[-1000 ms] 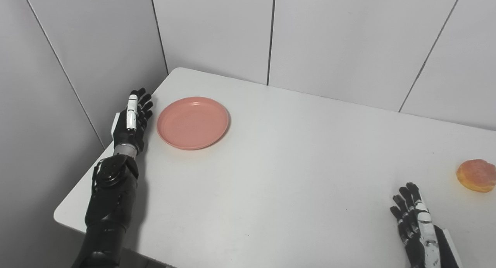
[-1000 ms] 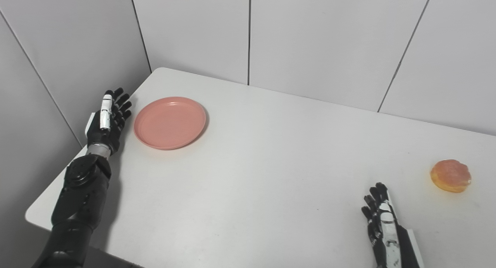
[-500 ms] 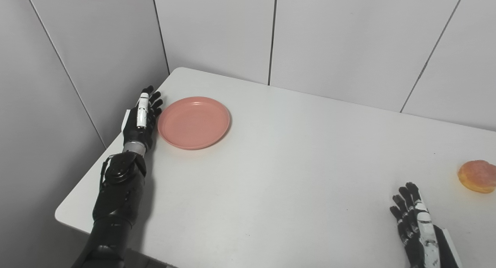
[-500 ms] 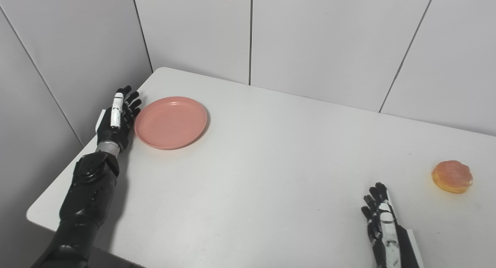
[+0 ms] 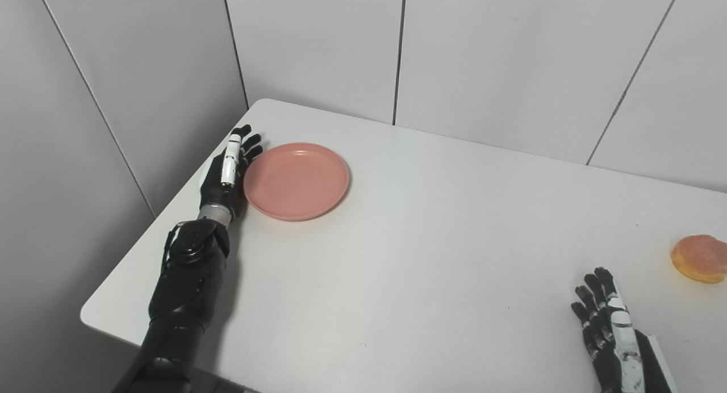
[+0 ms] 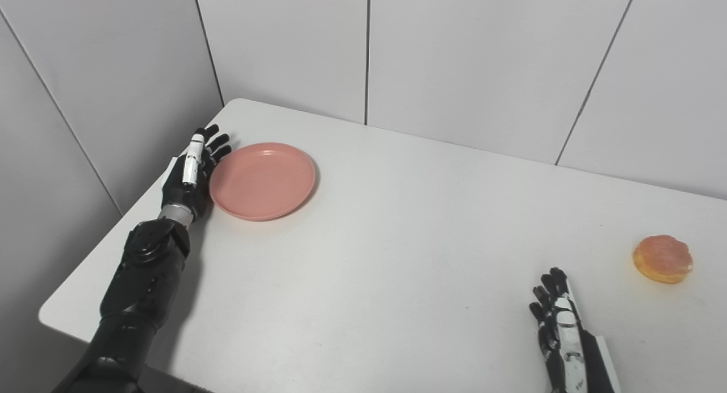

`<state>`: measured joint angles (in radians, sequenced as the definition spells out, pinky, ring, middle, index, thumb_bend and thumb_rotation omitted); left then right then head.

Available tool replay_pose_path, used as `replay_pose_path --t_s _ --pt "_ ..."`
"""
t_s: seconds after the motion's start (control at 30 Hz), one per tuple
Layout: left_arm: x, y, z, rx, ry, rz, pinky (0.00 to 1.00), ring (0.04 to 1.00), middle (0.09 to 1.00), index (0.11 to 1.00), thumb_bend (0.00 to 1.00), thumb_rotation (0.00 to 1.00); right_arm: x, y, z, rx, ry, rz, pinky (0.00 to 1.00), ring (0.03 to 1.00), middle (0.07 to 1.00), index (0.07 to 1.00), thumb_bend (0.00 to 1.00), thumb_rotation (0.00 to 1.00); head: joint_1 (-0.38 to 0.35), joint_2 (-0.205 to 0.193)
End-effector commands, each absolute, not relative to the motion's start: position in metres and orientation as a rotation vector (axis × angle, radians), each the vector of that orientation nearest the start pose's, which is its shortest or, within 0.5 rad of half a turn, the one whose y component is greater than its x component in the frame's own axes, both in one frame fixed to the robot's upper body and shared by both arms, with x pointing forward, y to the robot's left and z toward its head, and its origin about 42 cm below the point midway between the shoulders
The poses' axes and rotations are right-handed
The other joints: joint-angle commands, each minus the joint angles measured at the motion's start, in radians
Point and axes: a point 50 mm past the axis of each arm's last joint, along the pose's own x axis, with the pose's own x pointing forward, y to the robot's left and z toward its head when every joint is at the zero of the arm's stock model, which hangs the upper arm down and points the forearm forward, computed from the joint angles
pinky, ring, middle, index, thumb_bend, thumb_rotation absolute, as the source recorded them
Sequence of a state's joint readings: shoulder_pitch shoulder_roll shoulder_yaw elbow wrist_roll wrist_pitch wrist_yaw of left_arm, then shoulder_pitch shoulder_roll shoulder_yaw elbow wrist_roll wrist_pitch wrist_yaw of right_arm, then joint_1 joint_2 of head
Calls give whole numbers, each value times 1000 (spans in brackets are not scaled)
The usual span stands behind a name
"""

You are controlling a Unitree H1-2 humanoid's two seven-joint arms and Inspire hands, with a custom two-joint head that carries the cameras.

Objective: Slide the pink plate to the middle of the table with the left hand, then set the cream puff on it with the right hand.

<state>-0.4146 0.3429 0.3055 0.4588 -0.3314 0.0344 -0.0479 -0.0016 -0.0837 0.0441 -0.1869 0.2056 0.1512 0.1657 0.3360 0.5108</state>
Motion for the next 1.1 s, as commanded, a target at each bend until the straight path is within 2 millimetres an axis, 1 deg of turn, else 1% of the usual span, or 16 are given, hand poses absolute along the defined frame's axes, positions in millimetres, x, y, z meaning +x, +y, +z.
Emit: replay_pose_path --t_s 0.0,0.13,0.2,0.37,0.6,0.67,1.07 --pt "412 390 167 -135 -61 206 934 903 894 893 383 1000 286 -210 149 107 -96 252 1000 1000 1000 1000 151 1000 -2 2" --pt "410 380 166 -157 -46 199 939 907 901 888 369 1000 286 -210 150 93 -98 241 1000 1000 1000 1000 163 1000 -4 5" --pt "408 375 166 -150 -43 181 949 917 914 896 397 1000 286 -210 149 89 -99 240 1000 1000 1000 1000 160 1000 -6 7" --pt "406 368 165 -150 -43 156 941 926 925 912 388 1000 286 -209 150 104 -100 250 1000 1000 1000 1000 170 1000 -12 10" --pt "403 348 164 -163 -31 118 939 918 918 900 392 1000 286 -208 151 106 -94 256 1000 1000 1000 1000 184 1000 -30 20" --pt "404 343 164 -170 -28 100 951 924 925 909 373 1000 285 -208 151 107 -93 252 1000 1000 1000 1000 193 1000 -34 23" --pt "406 308 163 -158 -12 25 942 916 915 902 348 1000 286 -207 151 94 -98 245 1000 1000 1000 1000 221 1000 -68 44"
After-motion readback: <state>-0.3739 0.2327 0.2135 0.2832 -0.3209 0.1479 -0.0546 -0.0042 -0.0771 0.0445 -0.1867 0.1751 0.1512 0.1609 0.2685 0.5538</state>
